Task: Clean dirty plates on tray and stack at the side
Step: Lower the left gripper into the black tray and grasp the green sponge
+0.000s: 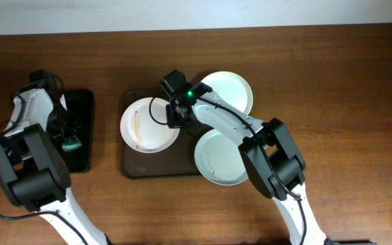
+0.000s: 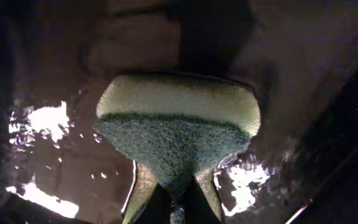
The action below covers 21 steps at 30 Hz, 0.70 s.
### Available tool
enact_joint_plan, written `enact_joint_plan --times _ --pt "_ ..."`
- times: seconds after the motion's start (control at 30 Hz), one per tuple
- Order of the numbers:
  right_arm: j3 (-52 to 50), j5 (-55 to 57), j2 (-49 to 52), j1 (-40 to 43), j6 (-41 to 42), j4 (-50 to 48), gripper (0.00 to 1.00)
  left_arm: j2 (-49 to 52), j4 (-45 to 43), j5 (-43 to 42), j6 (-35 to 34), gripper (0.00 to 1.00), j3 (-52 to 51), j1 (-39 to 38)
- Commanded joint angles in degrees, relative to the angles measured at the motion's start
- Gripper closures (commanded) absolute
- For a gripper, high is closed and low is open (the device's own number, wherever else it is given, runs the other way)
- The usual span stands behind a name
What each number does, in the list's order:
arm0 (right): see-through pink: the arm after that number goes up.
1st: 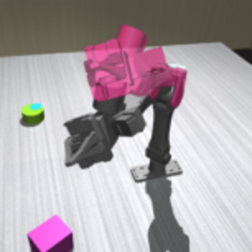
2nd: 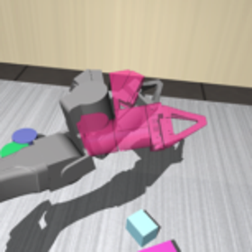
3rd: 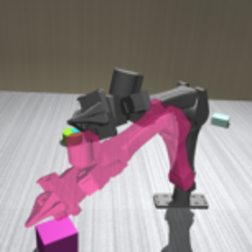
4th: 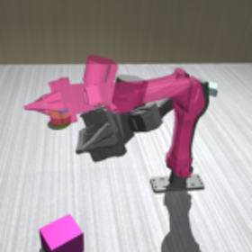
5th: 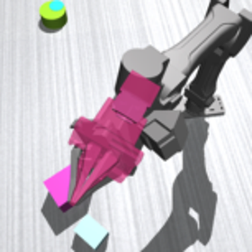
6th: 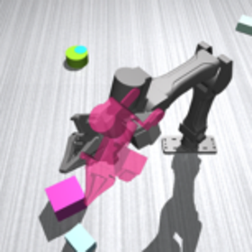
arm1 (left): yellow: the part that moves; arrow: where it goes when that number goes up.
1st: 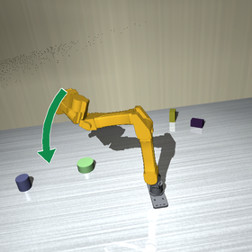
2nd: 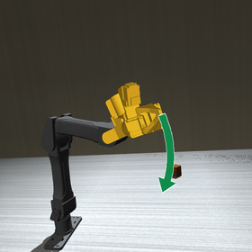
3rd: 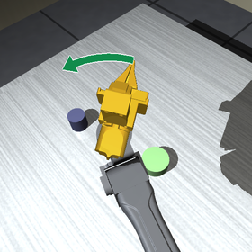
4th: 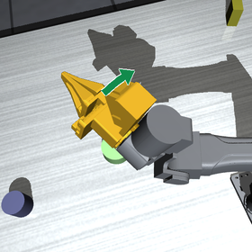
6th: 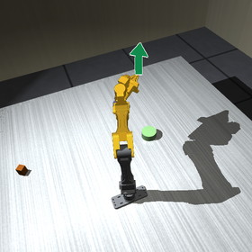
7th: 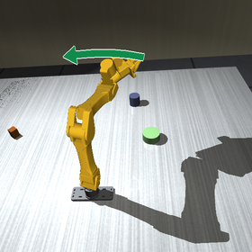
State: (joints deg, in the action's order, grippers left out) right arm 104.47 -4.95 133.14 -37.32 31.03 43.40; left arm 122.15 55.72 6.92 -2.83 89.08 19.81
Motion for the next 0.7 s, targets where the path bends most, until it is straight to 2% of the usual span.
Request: enact_joint_plan --times 0.0,0.1,0.2,0.27,0.67 --pt "-0.42 1.14 1.29 -0.15 -0.74 0.74 0.96 -2.73 3.89 -1.79 -0.15 0.99 3.1 0.44" --pt "-0.42 1.14 1.29 -0.17 -0.74 0.76 0.96 -10.88 4.72 -3.3 0.31 0.99 4.31 0.44" --pt "-0.42 1.11 1.29 -0.15 -0.74 0.74 0.96 -16.81 4.92 -4.7 6.99 0.99 4.31 0.26" --pt "-0.42 1.11 1.29 -0.17 -0.72 0.74 0.96 -17.27 4.72 -5.27 9.01 0.99 4.28 0.22" --pt "-0.42 1.11 1.29 -0.17 -0.74 0.74 0.96 -17.25 4.74 -5.95 8.96 0.99 4.07 0.22"
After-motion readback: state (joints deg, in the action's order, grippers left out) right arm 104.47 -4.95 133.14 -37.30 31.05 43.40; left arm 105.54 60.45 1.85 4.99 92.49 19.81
